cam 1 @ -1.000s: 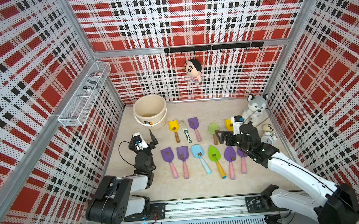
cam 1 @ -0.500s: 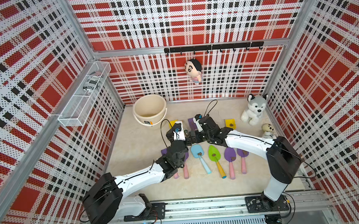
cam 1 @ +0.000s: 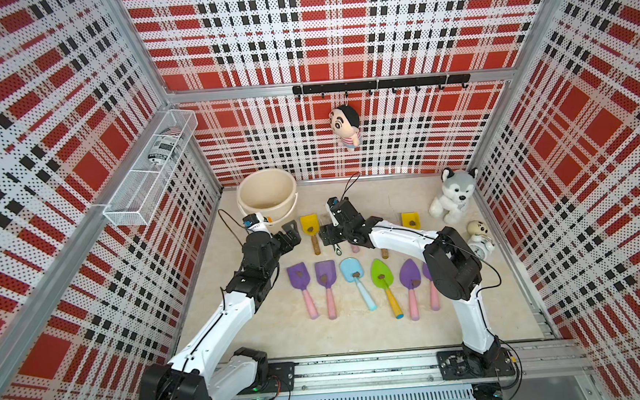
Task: Brush the soil off the hand trowel and place it into the bucket
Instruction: Pick up the brush from the center of the board.
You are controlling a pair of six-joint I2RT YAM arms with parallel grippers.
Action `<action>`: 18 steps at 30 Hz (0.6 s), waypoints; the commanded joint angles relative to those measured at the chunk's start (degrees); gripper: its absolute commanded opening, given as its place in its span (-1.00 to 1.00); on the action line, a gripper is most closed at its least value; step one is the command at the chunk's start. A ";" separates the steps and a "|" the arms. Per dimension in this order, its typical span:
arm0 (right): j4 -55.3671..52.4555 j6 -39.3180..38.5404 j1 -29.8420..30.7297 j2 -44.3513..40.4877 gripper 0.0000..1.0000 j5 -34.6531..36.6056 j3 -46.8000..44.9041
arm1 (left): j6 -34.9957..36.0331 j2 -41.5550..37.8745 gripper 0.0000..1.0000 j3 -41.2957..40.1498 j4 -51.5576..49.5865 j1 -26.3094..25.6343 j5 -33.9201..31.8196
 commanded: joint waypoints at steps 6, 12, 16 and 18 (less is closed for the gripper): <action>-3.92 -1.26 -1.28 6.98 0.43 2.67 6.04 | -0.73 0.40 0.99 -1.27 -4.05 5.45 8.76; -6.45 -1.95 -2.07 11.11 0.27 2.23 9.55 | -0.23 0.23 0.96 -1.86 -3.46 6.09 8.64; -8.09 -1.77 -2.16 13.51 0.18 2.55 11.96 | -0.34 -0.04 0.93 -2.15 -3.06 6.10 8.23; -8.39 -1.77 -2.16 14.73 0.17 1.75 12.91 | -0.25 -0.09 0.93 -2.24 -2.99 6.10 8.11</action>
